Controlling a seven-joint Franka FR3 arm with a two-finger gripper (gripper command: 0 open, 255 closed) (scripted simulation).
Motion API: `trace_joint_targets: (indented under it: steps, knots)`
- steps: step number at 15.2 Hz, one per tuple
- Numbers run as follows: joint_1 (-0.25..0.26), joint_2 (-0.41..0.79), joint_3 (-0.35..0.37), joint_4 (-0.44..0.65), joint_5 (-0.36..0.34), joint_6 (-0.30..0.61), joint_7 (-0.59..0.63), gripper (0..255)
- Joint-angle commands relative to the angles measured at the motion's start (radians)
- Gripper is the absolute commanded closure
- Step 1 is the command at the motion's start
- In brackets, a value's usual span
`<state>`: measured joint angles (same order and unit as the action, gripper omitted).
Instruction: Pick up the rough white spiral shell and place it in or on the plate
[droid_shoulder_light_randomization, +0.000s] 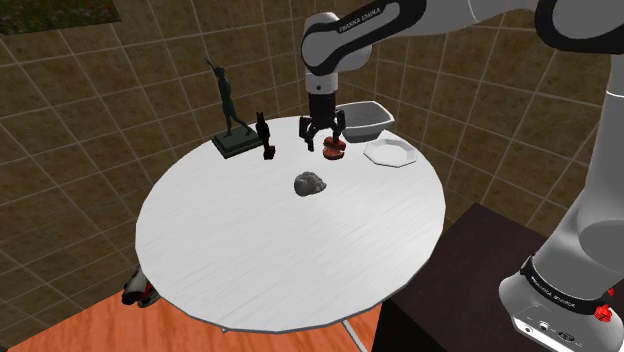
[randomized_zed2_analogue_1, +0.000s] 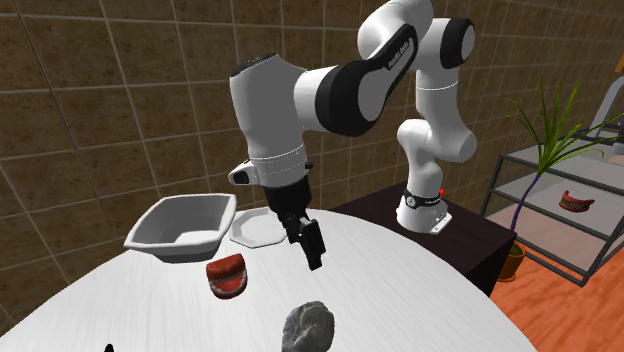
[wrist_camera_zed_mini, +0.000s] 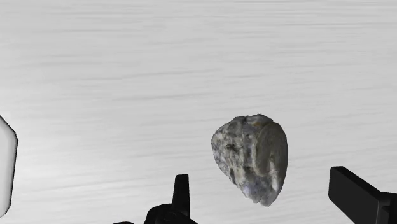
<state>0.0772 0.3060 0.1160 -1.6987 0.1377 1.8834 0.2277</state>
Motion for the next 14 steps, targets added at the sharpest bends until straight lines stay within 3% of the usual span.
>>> trace_joint_targets:
  steps: [1,6,14]
  knots:
    - [0.007,0.086,0.004,0.096,0.004,-0.01,0.008,0]
    - [0.027,0.287,0.013,0.346,0.009,-0.059,0.031,0]
    - [0.036,0.301,0.015,0.266,0.011,0.035,0.028,0]
